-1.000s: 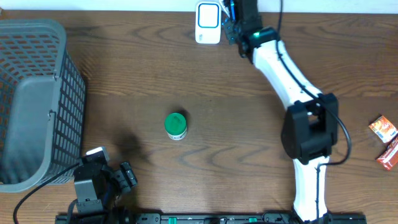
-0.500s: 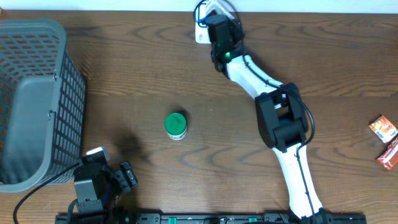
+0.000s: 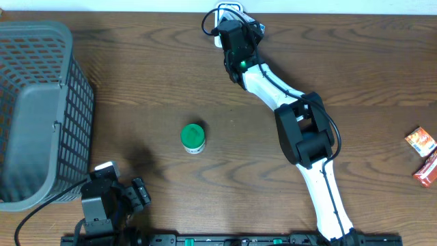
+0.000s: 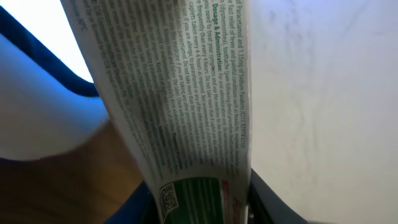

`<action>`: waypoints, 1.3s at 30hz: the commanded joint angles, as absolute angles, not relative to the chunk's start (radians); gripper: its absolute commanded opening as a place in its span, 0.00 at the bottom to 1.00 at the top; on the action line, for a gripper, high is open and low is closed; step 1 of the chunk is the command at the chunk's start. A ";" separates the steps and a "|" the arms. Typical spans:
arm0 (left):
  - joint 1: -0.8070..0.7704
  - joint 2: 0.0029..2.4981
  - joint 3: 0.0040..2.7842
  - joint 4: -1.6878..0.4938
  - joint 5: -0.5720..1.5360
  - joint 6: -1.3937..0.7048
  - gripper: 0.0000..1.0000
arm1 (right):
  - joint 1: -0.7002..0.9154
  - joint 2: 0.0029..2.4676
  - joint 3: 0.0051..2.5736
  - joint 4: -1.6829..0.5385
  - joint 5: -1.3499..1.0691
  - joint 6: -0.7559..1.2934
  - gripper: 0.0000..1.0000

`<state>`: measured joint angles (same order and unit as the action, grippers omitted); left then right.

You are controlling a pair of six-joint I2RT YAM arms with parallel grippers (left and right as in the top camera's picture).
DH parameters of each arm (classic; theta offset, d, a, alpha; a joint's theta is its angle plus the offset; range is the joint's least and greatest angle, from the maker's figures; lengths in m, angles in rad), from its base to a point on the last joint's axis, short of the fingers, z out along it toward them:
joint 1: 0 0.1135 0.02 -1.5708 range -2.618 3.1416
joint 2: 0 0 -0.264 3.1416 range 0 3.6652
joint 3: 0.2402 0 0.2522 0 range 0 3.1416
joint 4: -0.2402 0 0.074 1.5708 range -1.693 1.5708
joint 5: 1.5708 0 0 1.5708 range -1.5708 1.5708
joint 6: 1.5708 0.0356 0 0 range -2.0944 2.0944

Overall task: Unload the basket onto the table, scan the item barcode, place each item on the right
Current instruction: 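Carry the Panadol box up to the scanner with the right gripper, then move the Panadol box to the right table edge and release it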

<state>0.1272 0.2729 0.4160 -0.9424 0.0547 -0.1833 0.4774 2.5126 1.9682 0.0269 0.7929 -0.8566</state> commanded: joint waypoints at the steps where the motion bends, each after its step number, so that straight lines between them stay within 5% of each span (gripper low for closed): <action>1: 0.128 0.271 0.422 -0.945 0.063 -0.178 0.86 | 0.482 2.506 1.984 0.030 0.923 -0.860 0.23; 9: 0.128 0.271 0.422 -0.945 0.063 -0.178 0.86 | 0.455 2.435 1.984 -0.014 1.143 -0.810 0.23; 16: 0.128 0.271 0.422 -0.945 0.063 -0.178 0.86 | 0.331 2.376 1.984 -0.459 1.182 -0.500 0.26; 20: 0.128 0.271 0.422 -0.945 0.063 -0.178 0.86 | 0.231 2.373 1.984 -0.766 1.095 -0.244 0.25; 25: 0.128 0.271 0.422 -0.945 0.063 -0.178 0.86 | 0.067 2.373 1.984 -1.021 0.937 0.002 0.06; 31: 0.128 0.271 0.422 -0.945 0.063 -0.178 0.86 | -0.160 2.373 1.982 -1.191 0.817 0.141 0.07; 36: 0.128 0.271 0.422 -0.945 0.063 -0.178 0.86 | -0.341 2.374 1.982 -1.266 0.653 0.187 0.23; 38: 0.128 0.271 0.422 -0.945 0.063 -0.178 0.86 | -0.403 2.374 1.982 -1.283 0.572 0.187 0.39; 39: 0.128 0.271 0.422 -0.945 0.063 -0.178 0.86 | -0.453 2.373 1.982 -1.301 0.484 0.186 0.56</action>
